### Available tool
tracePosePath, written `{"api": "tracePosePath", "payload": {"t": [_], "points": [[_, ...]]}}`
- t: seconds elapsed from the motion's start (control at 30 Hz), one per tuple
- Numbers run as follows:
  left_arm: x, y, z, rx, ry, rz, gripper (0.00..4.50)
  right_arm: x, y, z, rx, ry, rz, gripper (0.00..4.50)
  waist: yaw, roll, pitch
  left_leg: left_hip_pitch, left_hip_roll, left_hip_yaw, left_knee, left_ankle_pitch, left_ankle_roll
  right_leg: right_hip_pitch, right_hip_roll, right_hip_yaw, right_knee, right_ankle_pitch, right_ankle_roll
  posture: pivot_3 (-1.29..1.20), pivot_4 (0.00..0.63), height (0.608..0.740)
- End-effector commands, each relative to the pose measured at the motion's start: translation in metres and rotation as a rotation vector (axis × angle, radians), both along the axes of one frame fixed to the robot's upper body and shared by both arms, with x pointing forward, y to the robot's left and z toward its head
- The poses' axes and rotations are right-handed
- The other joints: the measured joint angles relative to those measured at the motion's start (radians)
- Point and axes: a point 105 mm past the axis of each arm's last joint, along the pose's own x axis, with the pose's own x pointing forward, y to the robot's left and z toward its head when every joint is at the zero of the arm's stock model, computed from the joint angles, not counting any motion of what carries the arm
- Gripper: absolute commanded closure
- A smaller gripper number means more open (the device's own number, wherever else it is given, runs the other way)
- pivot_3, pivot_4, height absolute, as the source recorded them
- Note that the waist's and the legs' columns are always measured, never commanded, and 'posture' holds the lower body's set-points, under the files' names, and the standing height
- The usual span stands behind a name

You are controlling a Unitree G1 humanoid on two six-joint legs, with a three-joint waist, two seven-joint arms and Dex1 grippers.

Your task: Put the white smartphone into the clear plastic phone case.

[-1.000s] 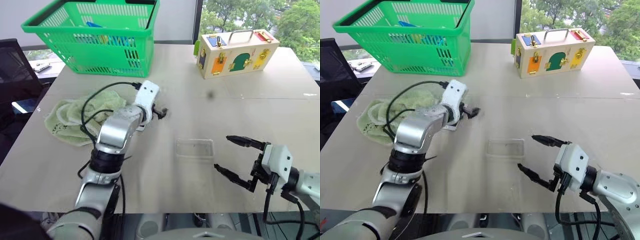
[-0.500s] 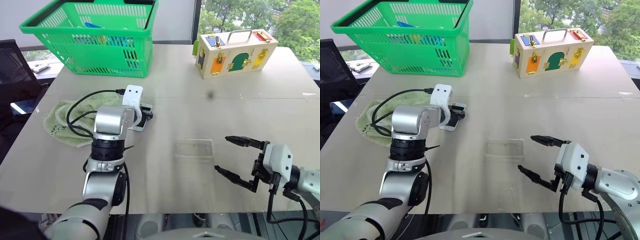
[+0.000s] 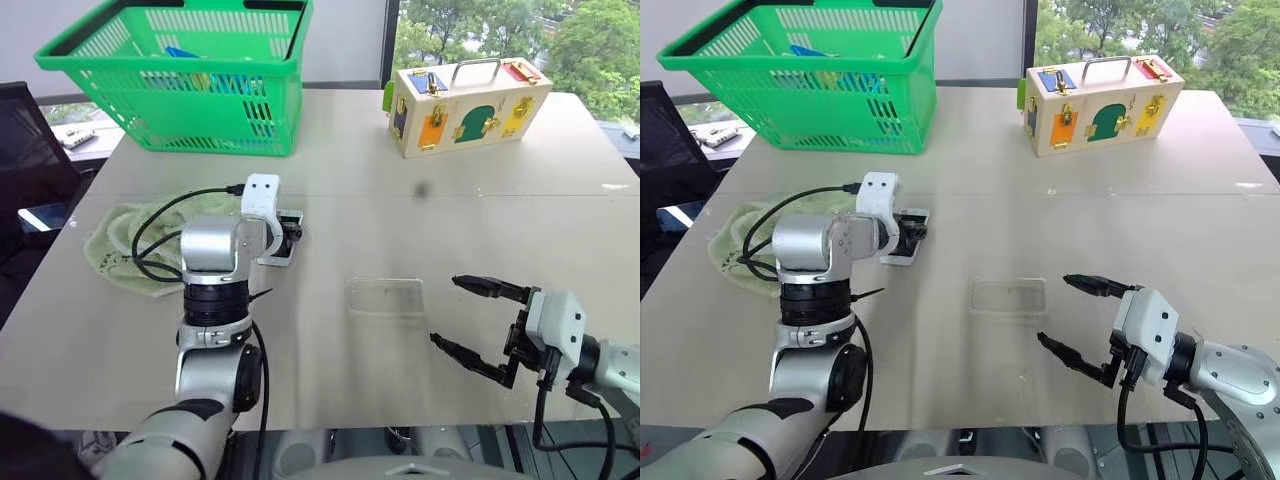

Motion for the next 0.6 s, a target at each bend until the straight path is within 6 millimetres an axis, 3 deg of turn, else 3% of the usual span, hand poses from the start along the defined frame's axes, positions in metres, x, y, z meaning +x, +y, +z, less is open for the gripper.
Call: {"api": "tracePosePath", "payload": {"t": [0.03, 0.13, 0.37, 0.6], "points": [[-0.003, -0.045, 0.018, -0.095, -0.028, -0.197, 1.61, -0.003, 0.000, 0.010, 0.001, -0.055, -0.001, 0.00, 0.009, 0.000, 0.000, 0.000, 0.000, 0.000, 0.000, 0.000, 0.000, 0.000, 0.000, 0.000, 0.000, 0.000, 0.000, 0.00, 0.150, 0.740], [-0.002, -0.068, 0.028, -0.127, -0.038, -0.291, 1.61, -0.003, -0.002, 0.010, -0.004, -0.054, -0.016, 0.00, 0.013, -0.001, 0.001, -0.001, -0.002, -0.002, 0.001, 0.000, 0.000, 0.000, -0.001, -0.002, 0.000, 0.000, 0.000, 0.00, 0.150, 0.740], [0.009, -0.147, 0.034, -0.122, -0.028, -0.499, 1.61, -0.005, -0.013, 0.012, -0.022, -0.055, -0.098, 0.00, 0.002, -0.002, 0.001, -0.001, -0.003, -0.001, 0.001, 0.000, 0.000, 0.000, -0.001, -0.001, 0.000, 0.000, 0.000, 0.00, 0.150, 0.740], [0.020, -0.210, 0.021, -0.098, -0.073, -0.554, 1.61, -0.012, -0.021, 0.013, -0.045, -0.049, -0.162, 0.00, 0.001, -0.002, 0.001, -0.001, -0.003, -0.001, 0.000, 0.000, 0.001, 0.000, -0.001, -0.002, 0.000, 0.000, 0.001, 0.00, 0.150, 0.740]]}}
